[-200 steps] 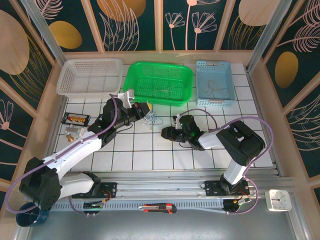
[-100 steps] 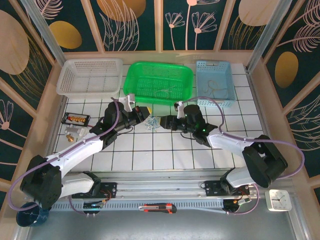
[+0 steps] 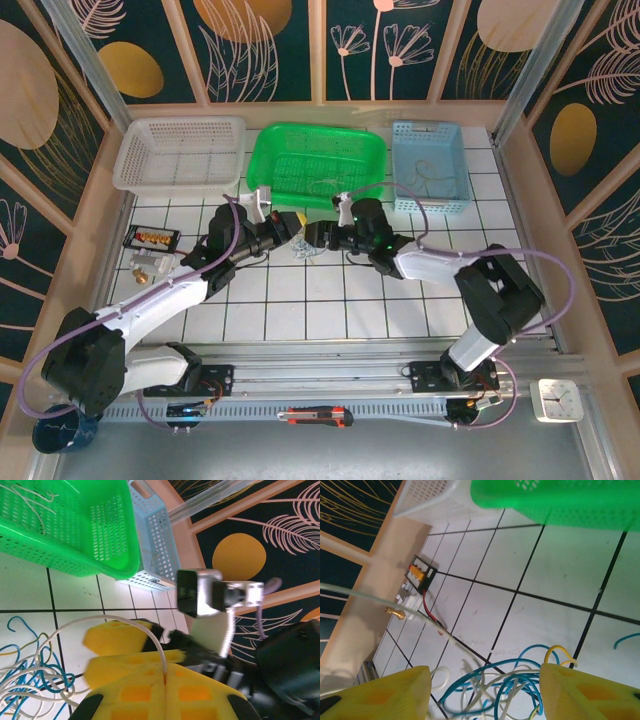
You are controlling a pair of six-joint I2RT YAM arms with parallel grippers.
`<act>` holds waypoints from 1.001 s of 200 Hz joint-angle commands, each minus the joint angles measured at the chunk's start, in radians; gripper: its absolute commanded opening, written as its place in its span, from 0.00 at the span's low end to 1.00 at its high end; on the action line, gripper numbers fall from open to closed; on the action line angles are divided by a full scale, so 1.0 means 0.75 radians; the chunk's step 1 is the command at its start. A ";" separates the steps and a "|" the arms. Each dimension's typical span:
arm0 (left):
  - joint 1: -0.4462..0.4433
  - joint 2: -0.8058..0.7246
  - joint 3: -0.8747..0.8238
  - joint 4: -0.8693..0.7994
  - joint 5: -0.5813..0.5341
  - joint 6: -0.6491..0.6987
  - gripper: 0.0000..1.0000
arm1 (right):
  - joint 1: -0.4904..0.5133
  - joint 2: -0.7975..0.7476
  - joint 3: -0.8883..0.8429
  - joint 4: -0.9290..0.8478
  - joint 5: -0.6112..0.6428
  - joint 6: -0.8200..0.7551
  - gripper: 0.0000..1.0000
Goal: Untangle the cables
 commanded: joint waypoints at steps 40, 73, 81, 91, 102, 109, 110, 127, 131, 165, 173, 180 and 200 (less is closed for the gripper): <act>-0.007 0.003 0.037 0.133 0.065 -0.097 0.00 | 0.034 0.251 -0.018 0.311 0.018 0.173 0.53; -0.006 -0.018 0.091 0.169 0.090 -0.146 0.00 | 0.030 0.306 -0.037 0.317 0.067 0.198 0.50; -0.006 -0.024 0.104 0.180 0.094 -0.160 0.00 | 0.030 0.316 -0.044 0.319 0.078 0.204 0.50; -0.007 -0.031 0.119 0.198 0.097 -0.178 0.00 | 0.027 0.325 -0.054 0.323 0.087 0.211 0.50; -0.007 -0.040 0.138 0.214 0.101 -0.196 0.00 | 0.025 0.331 -0.065 0.330 0.095 0.215 0.49; -0.006 -0.045 0.150 0.221 0.104 -0.205 0.00 | 0.024 0.334 -0.074 0.333 0.097 0.221 0.50; -0.007 -0.046 0.153 0.223 0.105 -0.205 0.00 | 0.023 0.335 -0.075 0.334 0.098 0.222 0.50; -0.006 -0.059 0.187 0.226 0.110 -0.216 0.00 | 0.019 0.337 -0.093 0.340 0.107 0.227 0.50; -0.007 -0.062 0.194 0.224 0.112 -0.217 0.00 | 0.019 0.335 -0.099 0.342 0.109 0.229 0.49; -0.005 -0.088 0.243 0.214 0.111 -0.221 0.00 | 0.020 0.329 -0.140 0.348 0.120 0.235 0.50; -0.006 -0.092 0.247 0.212 0.109 -0.221 0.00 | 0.019 0.328 -0.153 0.352 0.121 0.237 0.50; -0.007 -0.094 0.250 0.213 0.107 -0.221 0.00 | 0.019 0.322 -0.163 0.356 0.122 0.241 0.50; -0.006 -0.096 0.245 0.215 0.099 -0.217 0.00 | 0.018 0.303 -0.188 0.357 0.117 0.248 0.49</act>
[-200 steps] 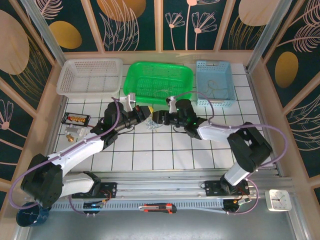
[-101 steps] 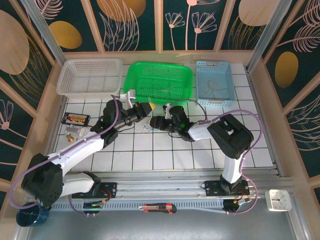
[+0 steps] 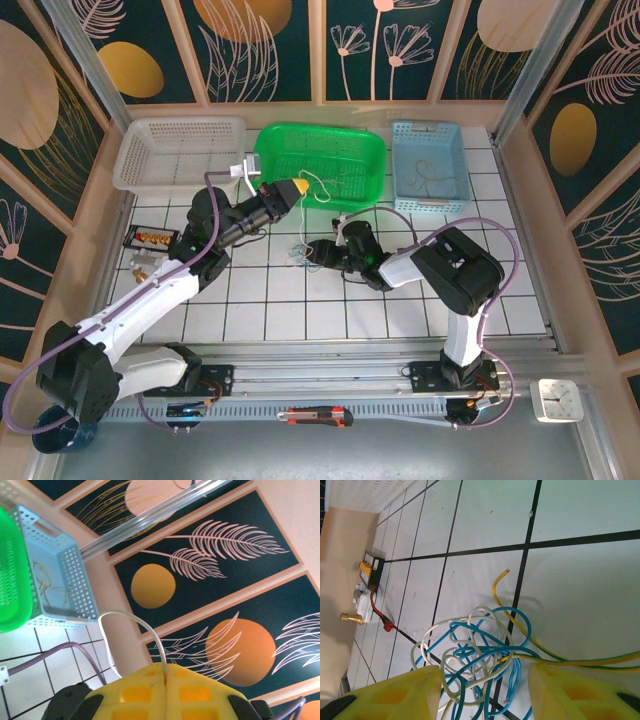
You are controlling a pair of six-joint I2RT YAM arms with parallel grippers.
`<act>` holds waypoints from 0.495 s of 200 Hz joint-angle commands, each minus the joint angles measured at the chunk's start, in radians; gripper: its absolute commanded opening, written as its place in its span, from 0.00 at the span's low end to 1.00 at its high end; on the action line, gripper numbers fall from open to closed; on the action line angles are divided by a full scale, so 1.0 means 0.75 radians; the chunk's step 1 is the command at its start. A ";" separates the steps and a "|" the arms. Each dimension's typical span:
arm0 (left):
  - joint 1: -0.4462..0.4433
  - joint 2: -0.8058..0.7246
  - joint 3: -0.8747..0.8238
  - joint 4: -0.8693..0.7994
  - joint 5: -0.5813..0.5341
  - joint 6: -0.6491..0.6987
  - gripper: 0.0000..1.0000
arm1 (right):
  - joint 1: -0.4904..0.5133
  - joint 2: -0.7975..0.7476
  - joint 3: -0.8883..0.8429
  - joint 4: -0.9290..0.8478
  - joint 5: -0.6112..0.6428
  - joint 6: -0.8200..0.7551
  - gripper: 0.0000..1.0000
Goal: Untangle the cables
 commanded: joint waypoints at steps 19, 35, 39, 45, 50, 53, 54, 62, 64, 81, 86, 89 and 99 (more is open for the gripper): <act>-0.005 -0.020 0.012 0.078 0.019 -0.033 0.00 | -0.010 -0.049 -0.062 -0.010 0.026 0.025 0.50; -0.007 -0.016 -0.008 0.105 0.021 -0.024 0.00 | -0.008 -0.097 -0.073 -0.043 0.022 0.011 0.51; -0.006 -0.016 -0.013 0.108 0.021 -0.022 0.00 | -0.009 -0.112 -0.072 -0.053 0.022 0.006 0.51; -0.007 -0.015 -0.020 0.112 0.019 -0.018 0.00 | -0.010 -0.137 -0.073 -0.071 0.020 -0.005 0.52; -0.007 -0.015 -0.027 0.117 0.019 -0.016 0.00 | -0.011 -0.158 -0.072 -0.087 0.018 -0.013 0.52; -0.007 -0.015 -0.031 0.119 0.018 -0.012 0.00 | -0.013 -0.173 -0.070 -0.100 0.019 -0.019 0.52; -0.006 -0.015 -0.033 0.120 0.018 -0.012 0.00 | -0.013 -0.179 -0.069 -0.104 0.019 -0.021 0.52; -0.006 -0.018 -0.044 0.126 0.019 -0.005 0.00 | -0.016 -0.217 -0.060 -0.141 0.020 -0.038 0.53; -0.006 -0.018 -0.047 0.126 0.018 -0.004 0.00 | -0.018 -0.227 -0.056 -0.151 0.021 -0.044 0.53; -0.006 -0.025 -0.069 0.132 0.011 0.012 0.00 | -0.030 -0.305 -0.026 -0.242 0.026 -0.089 0.54; -0.005 -0.028 -0.076 0.133 0.010 0.017 0.00 | -0.032 -0.328 -0.016 -0.268 0.026 -0.100 0.55; -0.005 -0.030 -0.079 0.133 0.009 0.021 0.00 | -0.033 -0.341 -0.011 -0.281 0.027 -0.111 0.55; -0.006 -0.034 -0.093 0.136 0.002 0.030 0.00 | -0.040 -0.380 0.011 -0.335 0.030 -0.139 0.56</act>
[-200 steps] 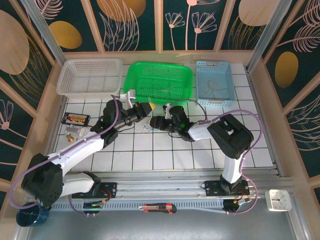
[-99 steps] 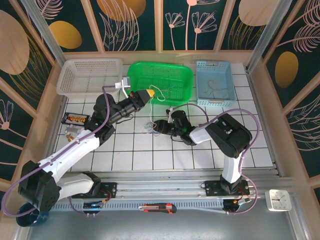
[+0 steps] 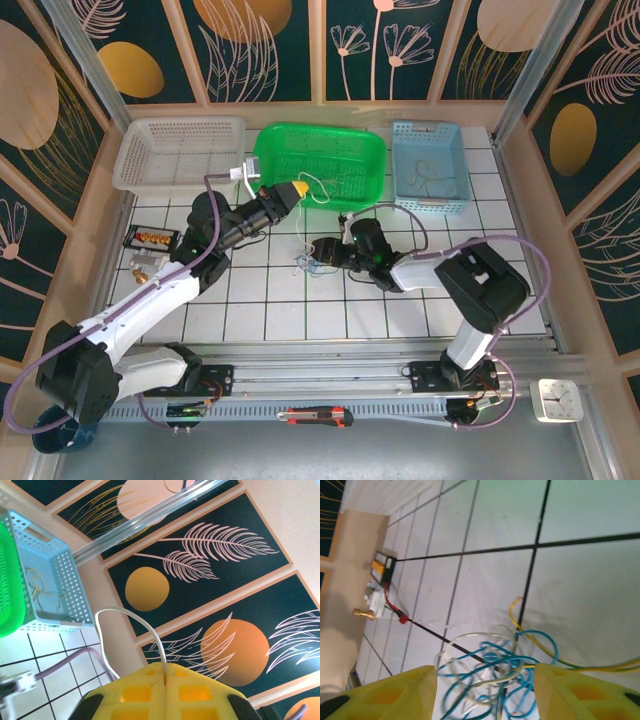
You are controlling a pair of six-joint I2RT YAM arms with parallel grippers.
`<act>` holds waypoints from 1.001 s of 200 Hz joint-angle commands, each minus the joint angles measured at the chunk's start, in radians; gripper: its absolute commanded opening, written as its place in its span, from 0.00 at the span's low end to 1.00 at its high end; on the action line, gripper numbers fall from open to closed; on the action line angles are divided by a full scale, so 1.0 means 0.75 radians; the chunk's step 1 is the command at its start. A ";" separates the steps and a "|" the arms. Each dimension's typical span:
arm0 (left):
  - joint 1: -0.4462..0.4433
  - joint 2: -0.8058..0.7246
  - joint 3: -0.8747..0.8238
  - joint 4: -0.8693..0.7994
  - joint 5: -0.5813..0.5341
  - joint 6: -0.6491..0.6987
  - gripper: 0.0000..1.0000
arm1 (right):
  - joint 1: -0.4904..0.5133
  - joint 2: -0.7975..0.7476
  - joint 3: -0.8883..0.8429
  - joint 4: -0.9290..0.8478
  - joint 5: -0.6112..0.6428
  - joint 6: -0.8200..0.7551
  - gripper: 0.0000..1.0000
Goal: Untangle the cables
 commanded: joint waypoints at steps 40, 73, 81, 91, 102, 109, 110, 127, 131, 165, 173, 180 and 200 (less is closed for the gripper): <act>-0.007 -0.055 -0.091 0.118 -0.018 0.048 0.00 | -0.064 -0.272 0.103 -0.297 0.057 -0.147 0.58; -0.005 -0.065 -0.131 0.153 -0.036 0.053 0.00 | -0.133 -0.451 0.082 -0.369 0.090 -0.133 0.58; -0.006 -0.064 -0.136 0.159 -0.035 0.053 0.00 | -0.157 -0.502 0.083 -0.386 0.088 -0.128 0.58; -0.006 -0.061 -0.142 0.168 -0.036 0.056 0.00 | -0.183 -0.556 0.085 -0.404 0.078 -0.120 0.58; -0.007 -0.060 -0.149 0.180 -0.037 0.058 0.00 | -0.202 -0.605 0.102 -0.419 0.049 -0.111 0.58; -0.006 -0.059 -0.154 0.187 -0.038 0.060 0.00 | -0.202 -0.629 0.115 -0.424 0.023 -0.106 0.58; -0.006 -0.059 -0.155 0.189 -0.038 0.060 0.00 | -0.203 -0.630 0.118 -0.423 0.022 -0.105 0.58; -0.006 -0.056 -0.161 0.206 -0.042 0.064 0.00 | -0.239 -0.658 0.175 -0.436 -0.048 -0.086 0.64; -0.007 -0.056 -0.163 0.210 -0.043 0.066 0.00 | -0.237 -0.656 0.190 -0.437 -0.068 -0.079 0.64; -0.007 -0.049 -0.170 0.228 -0.042 0.066 0.00 | -0.217 -0.596 0.262 -0.337 -0.209 0.025 0.66; -0.007 -0.050 -0.171 0.228 -0.043 0.068 0.00 | -0.217 -0.575 0.267 -0.294 -0.227 0.054 0.66; -0.006 -0.050 -0.169 0.229 -0.042 0.066 0.00 | -0.217 -0.559 0.272 -0.261 -0.240 0.075 0.66; -0.007 -0.050 -0.171 0.233 -0.042 0.066 0.00 | -0.164 -0.502 0.288 -0.185 -0.264 0.121 0.67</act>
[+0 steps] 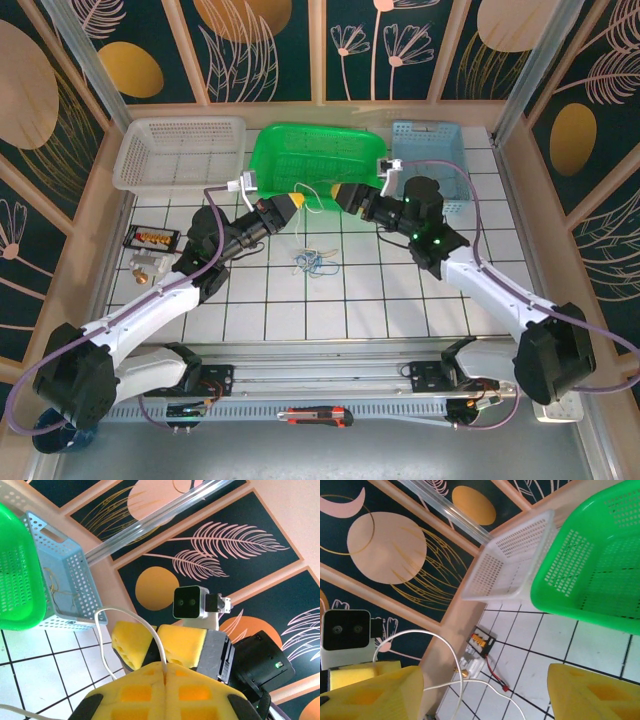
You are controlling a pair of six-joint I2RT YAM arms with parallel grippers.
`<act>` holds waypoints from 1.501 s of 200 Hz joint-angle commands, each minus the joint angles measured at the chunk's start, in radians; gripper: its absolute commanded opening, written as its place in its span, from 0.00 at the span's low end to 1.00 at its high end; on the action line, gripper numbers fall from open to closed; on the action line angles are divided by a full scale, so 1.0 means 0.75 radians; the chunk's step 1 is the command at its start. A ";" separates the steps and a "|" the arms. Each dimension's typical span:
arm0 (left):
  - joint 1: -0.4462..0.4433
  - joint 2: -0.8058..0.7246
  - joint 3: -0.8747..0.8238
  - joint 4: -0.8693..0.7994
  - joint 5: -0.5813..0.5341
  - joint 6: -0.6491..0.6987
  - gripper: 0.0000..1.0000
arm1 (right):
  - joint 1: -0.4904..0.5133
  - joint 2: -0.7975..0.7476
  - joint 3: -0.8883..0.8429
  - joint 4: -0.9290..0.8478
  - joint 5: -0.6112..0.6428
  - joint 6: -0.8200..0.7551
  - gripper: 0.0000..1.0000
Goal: Untangle the cables
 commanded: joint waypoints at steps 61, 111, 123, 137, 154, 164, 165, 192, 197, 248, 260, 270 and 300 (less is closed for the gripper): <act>-0.005 -0.017 -0.017 0.102 -0.006 0.028 0.00 | 0.150 0.224 0.054 0.361 -0.167 0.232 0.63; -0.007 -0.020 -0.066 0.138 -0.016 0.017 0.00 | 0.123 0.205 0.194 0.304 -0.208 0.166 0.00; -0.007 -0.023 -0.079 0.145 -0.017 0.023 0.00 | 0.112 0.192 0.253 0.241 -0.200 0.125 0.00; -0.007 -0.027 -0.098 0.155 -0.024 0.028 0.03 | 0.095 0.183 0.326 0.174 -0.194 0.078 0.00; -0.007 -0.034 -0.122 0.169 -0.034 0.038 0.25 | 0.080 0.184 0.414 0.099 -0.192 0.029 0.00; -0.007 -0.043 -0.138 0.174 -0.041 0.051 0.44 | 0.072 0.190 0.469 0.060 -0.196 0.003 0.00; -0.007 -0.044 -0.138 0.174 -0.042 0.053 0.46 | 0.071 0.192 0.480 0.050 -0.196 -0.004 0.00; -0.007 -0.094 -0.193 0.149 -0.087 0.121 0.80 | 0.060 0.220 0.606 -0.035 -0.218 -0.057 0.00; -0.006 -0.106 -0.206 0.139 -0.100 0.136 0.83 | 0.059 0.226 0.628 -0.050 -0.223 -0.064 0.00; -0.005 -0.208 -0.353 0.010 -0.211 0.338 0.98 | 0.059 0.244 0.760 -0.128 -0.255 -0.106 0.00; -0.006 -0.206 -0.381 -0.023 -0.230 0.401 0.99 | 0.059 0.242 0.773 -0.135 -0.258 -0.109 0.00; -0.007 -0.196 -0.397 -0.051 -0.237 0.459 0.99 | 0.061 0.242 0.783 -0.139 -0.263 -0.110 0.00; -0.005 -0.102 -0.395 -0.147 -0.214 0.645 0.99 | 0.060 0.236 0.796 -0.149 -0.268 -0.115 0.00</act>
